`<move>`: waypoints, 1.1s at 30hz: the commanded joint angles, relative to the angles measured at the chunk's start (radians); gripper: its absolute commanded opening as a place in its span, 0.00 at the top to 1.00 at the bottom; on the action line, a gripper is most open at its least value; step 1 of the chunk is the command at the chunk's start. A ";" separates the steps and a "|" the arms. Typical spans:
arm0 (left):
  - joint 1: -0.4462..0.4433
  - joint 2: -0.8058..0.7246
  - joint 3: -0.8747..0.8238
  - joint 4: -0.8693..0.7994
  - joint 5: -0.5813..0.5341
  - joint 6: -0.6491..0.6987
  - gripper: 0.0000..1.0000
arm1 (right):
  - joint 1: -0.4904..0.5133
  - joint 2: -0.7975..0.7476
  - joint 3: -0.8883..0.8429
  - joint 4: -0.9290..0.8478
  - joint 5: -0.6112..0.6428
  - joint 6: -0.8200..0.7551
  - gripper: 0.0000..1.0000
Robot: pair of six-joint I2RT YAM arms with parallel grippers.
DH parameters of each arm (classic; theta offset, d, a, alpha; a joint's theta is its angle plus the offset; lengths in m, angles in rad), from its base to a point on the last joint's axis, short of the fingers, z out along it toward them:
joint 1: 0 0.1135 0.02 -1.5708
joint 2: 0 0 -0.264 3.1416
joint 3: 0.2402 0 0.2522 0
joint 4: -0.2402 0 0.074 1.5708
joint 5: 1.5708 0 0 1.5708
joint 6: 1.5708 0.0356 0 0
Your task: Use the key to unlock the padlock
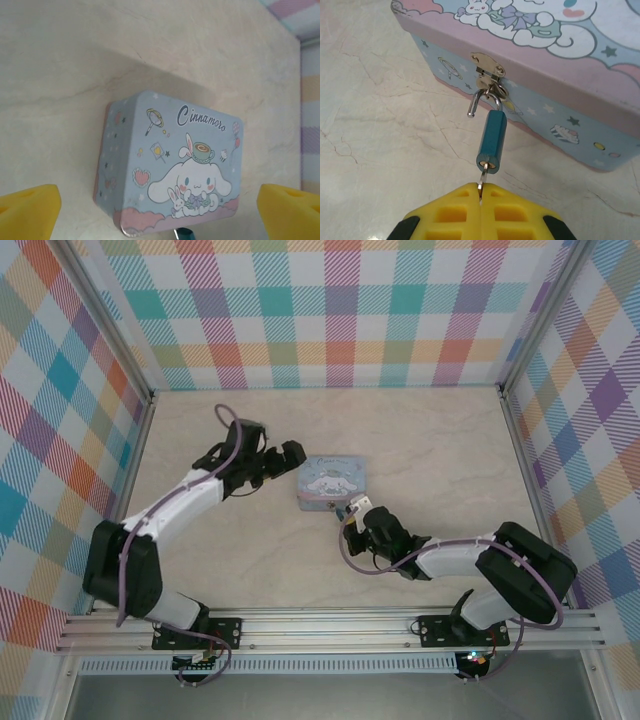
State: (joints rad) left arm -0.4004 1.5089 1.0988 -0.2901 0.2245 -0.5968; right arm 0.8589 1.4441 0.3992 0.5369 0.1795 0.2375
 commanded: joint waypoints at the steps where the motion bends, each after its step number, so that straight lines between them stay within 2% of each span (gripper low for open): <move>1: 0.008 0.108 0.077 -0.106 0.034 0.234 0.00 | -0.030 -0.013 -0.005 -0.023 -0.059 0.074 1.00; 3: 0.012 0.186 0.134 -0.126 0.015 0.298 0.00 | -0.045 -0.014 -0.005 -0.029 -0.082 0.083 1.00; 7: 0.017 0.316 0.209 -0.128 0.045 0.329 0.00 | -0.066 -0.016 -0.001 -0.046 -0.106 0.091 1.00; 12: 0.017 0.373 0.222 -0.130 -0.014 0.333 0.00 | -0.101 -0.025 0.006 -0.069 -0.147 0.114 1.00; 22: 0.017 0.279 0.047 -0.095 -0.047 0.294 0.00 | -0.203 -0.060 0.016 -0.108 -0.284 0.221 1.00; 28: -0.005 0.184 -0.099 -0.033 -0.027 0.215 0.00 | -0.212 -0.031 0.042 -0.123 -0.330 0.277 1.00; 33: -0.038 0.120 -0.174 -0.021 -0.067 0.168 0.00 | -0.237 -0.005 0.036 -0.090 -0.379 0.349 1.00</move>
State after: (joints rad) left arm -0.4160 1.6436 0.9813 -0.2314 0.2108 -0.4015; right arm 0.6456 1.4189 0.4202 0.4358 -0.1513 0.5182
